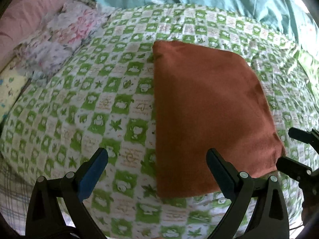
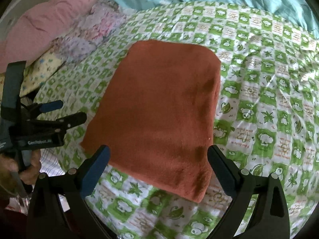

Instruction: Fold small clothes

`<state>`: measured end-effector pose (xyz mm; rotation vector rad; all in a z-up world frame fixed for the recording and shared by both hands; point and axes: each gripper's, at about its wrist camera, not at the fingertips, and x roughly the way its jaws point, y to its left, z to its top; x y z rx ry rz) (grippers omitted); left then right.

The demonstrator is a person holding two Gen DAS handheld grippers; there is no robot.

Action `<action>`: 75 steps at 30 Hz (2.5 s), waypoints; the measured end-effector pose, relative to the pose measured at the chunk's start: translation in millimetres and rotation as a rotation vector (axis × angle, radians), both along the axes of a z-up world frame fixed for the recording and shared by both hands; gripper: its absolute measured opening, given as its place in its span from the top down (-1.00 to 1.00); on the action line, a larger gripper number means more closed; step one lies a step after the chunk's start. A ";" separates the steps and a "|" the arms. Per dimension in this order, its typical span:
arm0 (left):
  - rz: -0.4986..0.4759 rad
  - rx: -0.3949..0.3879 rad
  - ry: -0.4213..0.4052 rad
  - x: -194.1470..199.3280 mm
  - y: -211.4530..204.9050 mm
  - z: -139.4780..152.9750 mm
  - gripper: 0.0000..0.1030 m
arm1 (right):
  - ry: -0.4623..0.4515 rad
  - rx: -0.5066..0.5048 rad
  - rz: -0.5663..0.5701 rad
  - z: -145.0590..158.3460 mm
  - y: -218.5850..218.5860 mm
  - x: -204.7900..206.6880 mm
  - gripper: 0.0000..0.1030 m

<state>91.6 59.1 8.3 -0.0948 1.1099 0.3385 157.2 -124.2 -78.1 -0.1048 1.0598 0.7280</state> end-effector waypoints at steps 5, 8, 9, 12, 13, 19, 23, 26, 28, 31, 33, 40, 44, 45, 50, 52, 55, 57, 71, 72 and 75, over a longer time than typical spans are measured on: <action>0.017 0.017 0.001 -1.3 -0.2 -2.8 -0.93 | -0.029 0.003 0.003 9.1 -6.5 5.3 -0.91; -0.013 0.018 -0.026 1.7 1.6 -4.1 -0.93 | -0.026 0.010 -0.035 12.6 -7.4 11.9 -0.91; -0.024 0.016 -0.034 2.5 2.8 -4.2 -0.93 | -0.029 0.014 -0.038 13.8 -6.6 11.9 -0.91; -0.063 -0.003 -0.042 6.8 7.0 -6.0 -0.93 | -0.072 0.013 -0.054 17.2 -0.6 7.0 -0.91; -0.083 -0.010 -0.062 6.9 7.8 -6.2 -0.93 | -0.077 0.019 -0.063 17.6 1.5 5.6 -0.91; -0.143 -0.025 -0.068 10.2 10.6 -14.7 -0.93 | -0.131 0.021 -0.154 5.9 6.5 2.4 -0.91; -0.139 -0.032 -0.074 9.8 16.2 -19.9 -0.93 | -0.129 0.019 -0.198 -5.0 1.4 -0.1 -0.91; -0.111 -0.029 -0.089 7.1 19.7 -20.5 -0.93 | -0.137 0.015 -0.195 -9.1 -0.3 -2.4 -0.91; -0.100 -0.030 -0.098 6.1 21.0 -21.5 -0.93 | -0.141 0.024 -0.195 -9.3 -0.2 -5.0 -0.91; -0.077 -0.043 -0.094 6.7 23.1 -24.4 -0.93 | -0.149 0.030 -0.185 -12.0 2.0 -8.5 -0.91; -0.064 -0.049 -0.096 6.2 23.0 -25.1 -0.93 | -0.135 0.026 -0.174 -16.0 5.0 -9.9 -0.91; -0.085 -0.019 -0.103 6.1 17.7 -23.3 -0.93 | -0.148 0.019 -0.168 -17.1 7.6 -14.1 -0.91; -0.089 -0.023 -0.102 5.6 17.6 -23.5 -0.93 | -0.145 0.025 -0.168 -16.5 7.5 -12.1 -0.91; -0.089 -0.023 -0.100 5.8 18.1 -23.9 -0.93 | -0.147 0.026 -0.167 -16.3 8.0 -12.0 -0.91; -0.089 -0.029 -0.099 7.1 19.2 -24.3 -0.93 | -0.148 0.029 -0.164 -15.7 8.2 -12.0 -0.91; -0.090 -0.029 -0.099 7.9 19.3 -24.4 -0.93 | -0.142 0.029 -0.165 -15.5 7.8 -11.5 -0.91; -0.094 -0.027 -0.098 8.4 18.3 -24.9 -0.93 | -0.144 0.031 -0.166 -15.2 6.8 -10.6 -0.91; -0.099 -0.025 -0.097 8.9 17.8 -25.2 -0.93 | -0.143 0.031 -0.166 -15.3 6.7 -9.6 -0.91; -0.118 -0.018 -0.090 11.5 17.4 -27.9 -0.93 | -0.143 0.028 -0.161 -15.9 9.6 -7.7 -0.91; -0.119 -0.019 -0.090 11.6 17.8 -28.0 -0.93 | -0.143 0.027 -0.162 -16.1 9.3 -7.8 -0.91; -0.122 -0.019 -0.087 12.5 18.3 -28.7 -0.93 | -0.139 0.026 -0.162 -16.6 9.5 -6.1 -0.91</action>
